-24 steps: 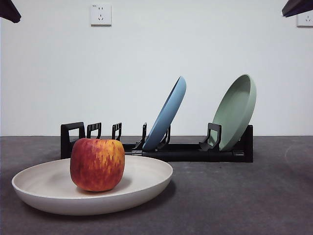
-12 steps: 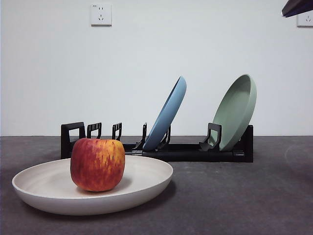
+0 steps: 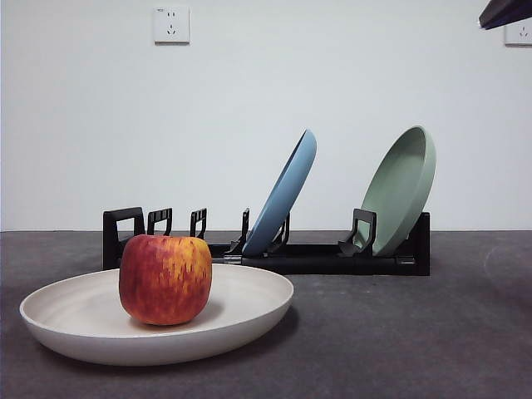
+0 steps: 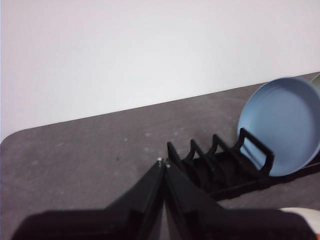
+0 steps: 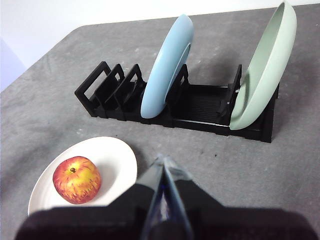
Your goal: Take the yellow plate from the plate rack,put the plate on the table,take the apple from the table,put the apple in the plate
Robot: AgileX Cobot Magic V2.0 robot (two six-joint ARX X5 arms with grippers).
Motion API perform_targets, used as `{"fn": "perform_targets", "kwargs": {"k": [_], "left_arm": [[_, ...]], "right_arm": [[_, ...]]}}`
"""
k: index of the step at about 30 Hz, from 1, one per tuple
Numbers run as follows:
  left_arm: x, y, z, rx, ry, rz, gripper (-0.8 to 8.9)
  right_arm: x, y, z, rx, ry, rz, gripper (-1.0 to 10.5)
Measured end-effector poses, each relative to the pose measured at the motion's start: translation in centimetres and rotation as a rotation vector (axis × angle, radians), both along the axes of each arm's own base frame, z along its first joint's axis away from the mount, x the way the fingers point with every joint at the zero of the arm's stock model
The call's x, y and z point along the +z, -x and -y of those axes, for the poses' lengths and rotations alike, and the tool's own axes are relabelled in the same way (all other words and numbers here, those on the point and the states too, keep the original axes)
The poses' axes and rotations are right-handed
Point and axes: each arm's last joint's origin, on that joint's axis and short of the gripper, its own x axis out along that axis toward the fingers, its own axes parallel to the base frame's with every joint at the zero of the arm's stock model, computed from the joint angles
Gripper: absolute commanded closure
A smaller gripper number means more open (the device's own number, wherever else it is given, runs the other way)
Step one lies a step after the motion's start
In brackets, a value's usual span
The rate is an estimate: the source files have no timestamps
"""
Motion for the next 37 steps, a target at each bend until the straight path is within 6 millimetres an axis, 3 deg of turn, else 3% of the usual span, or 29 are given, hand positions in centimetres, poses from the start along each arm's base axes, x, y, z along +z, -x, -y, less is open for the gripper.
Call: {"fn": "perform_targets", "kwargs": {"k": [11, 17, 37], "left_arm": [[-8.6, -0.1, -0.4, 0.036, -0.005, -0.029, 8.16], [-11.3, 0.1, -0.4, 0.039, -0.004, -0.029, 8.16], [-13.2, 0.5, -0.7, 0.115, -0.004, -0.081, 8.16]], "right_arm": [[0.0, 0.0, 0.0, 0.000, 0.000, 0.000, 9.5], [0.0, 0.0, 0.0, 0.000, 0.000, 0.000, 9.5], [0.0, 0.0, 0.0, 0.000, 0.000, 0.000, 9.5]]}}
